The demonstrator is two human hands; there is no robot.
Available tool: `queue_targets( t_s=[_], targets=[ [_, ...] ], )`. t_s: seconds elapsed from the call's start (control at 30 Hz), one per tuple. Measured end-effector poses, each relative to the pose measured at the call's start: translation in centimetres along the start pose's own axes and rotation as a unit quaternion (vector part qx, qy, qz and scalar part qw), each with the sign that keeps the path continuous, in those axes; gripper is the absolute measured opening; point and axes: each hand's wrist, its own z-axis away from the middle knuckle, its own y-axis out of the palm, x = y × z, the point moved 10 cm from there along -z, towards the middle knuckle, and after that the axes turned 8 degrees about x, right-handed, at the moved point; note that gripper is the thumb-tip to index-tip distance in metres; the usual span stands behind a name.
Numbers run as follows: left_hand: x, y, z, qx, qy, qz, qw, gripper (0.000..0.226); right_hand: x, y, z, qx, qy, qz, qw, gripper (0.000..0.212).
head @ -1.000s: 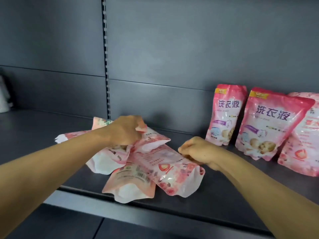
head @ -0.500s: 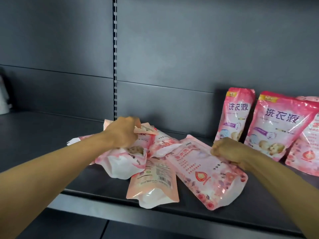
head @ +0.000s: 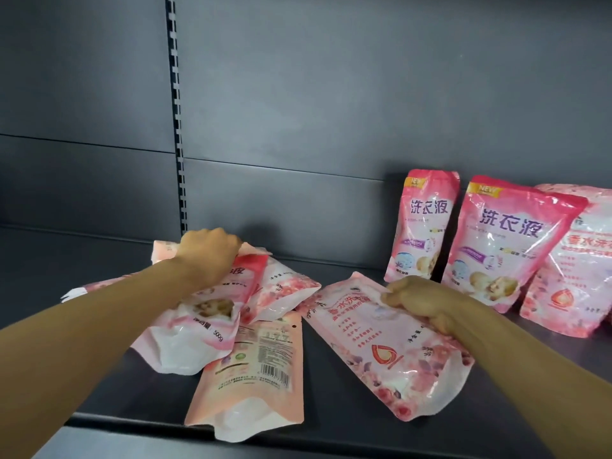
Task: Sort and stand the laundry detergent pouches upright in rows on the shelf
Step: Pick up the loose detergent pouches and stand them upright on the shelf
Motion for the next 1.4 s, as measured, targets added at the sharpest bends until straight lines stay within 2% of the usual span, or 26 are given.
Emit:
queue_targets(
  t_s=[0.1,0.17,0.23,0.33,0.43,0.5,0.6,0.7,0.77,0.87,1.07,1.3,1.4],
  targets=[
    [0.1,-2.3,0.6,-0.046,-0.016,-0.003,0.999,0.027,-0.1,-1.2,0.7,-0.014,-0.040,-0.056,0.998,0.023],
    [0.5,-4.3,1.1,-0.099,-0.027,0.064,0.993,0.018,-0.3,-2.7,1.8,-0.048,-0.071,-0.082,0.993,0.016],
    [0.2,-6.4,1.6,-0.155,-0.024,0.154,0.976,0.013,-0.9,-4.8,3.0,-0.111,-0.095,-0.077,0.986,0.018],
    [-1.7,-9.1,2.3,-0.194,0.001,0.275,0.942,0.031,-2.6,-7.8,5.4,-0.201,-0.104,-0.078,0.971,0.022],
    [-4.8,-11.3,2.4,-0.191,0.034,0.379,0.905,0.035,-4.7,-10.9,7.8,-0.245,-0.122,-0.148,0.950,0.015],
    [-7.6,-12.2,2.4,-0.164,0.058,0.491,0.853,0.031,-6.1,-13.5,10.2,-0.289,-0.137,-0.185,0.929,0.013],
    [-12.8,-12.3,2.4,-0.083,0.067,0.687,0.719,0.028,-8.0,-17.0,13.7,-0.351,-0.166,-0.252,0.887,0.026],
    [-18.1,-11.2,2.3,-0.013,0.034,0.788,0.615,0.030,-9.4,-20.0,16.3,-0.423,-0.193,-0.267,0.844,0.026],
    [-21.4,-10.8,2.0,0.019,0.026,0.822,0.569,0.029,-10.8,-21.3,17.4,-0.474,-0.194,-0.278,0.813,0.026],
    [-25.3,-10.8,1.7,0.036,0.021,0.851,0.524,0.029,-13.1,-22.5,18.1,-0.529,-0.201,-0.292,0.771,0.029],
    [-29.9,-9.9,1.3,0.034,-0.008,0.865,0.501,0.030,-15.5,-22.5,17.4,-0.580,-0.217,-0.280,0.734,0.023],
    [-31.4,-9.4,1.5,0.020,-0.008,0.887,0.461,0.030,-17.3,-22.1,17.0,-0.574,-0.248,-0.287,0.726,0.021],
    [-31.8,-9.1,1.5,0.021,-0.003,0.889,0.457,0.033,-17.2,-22.1,17.2,-0.567,-0.247,-0.256,0.743,0.023]
  ],
)
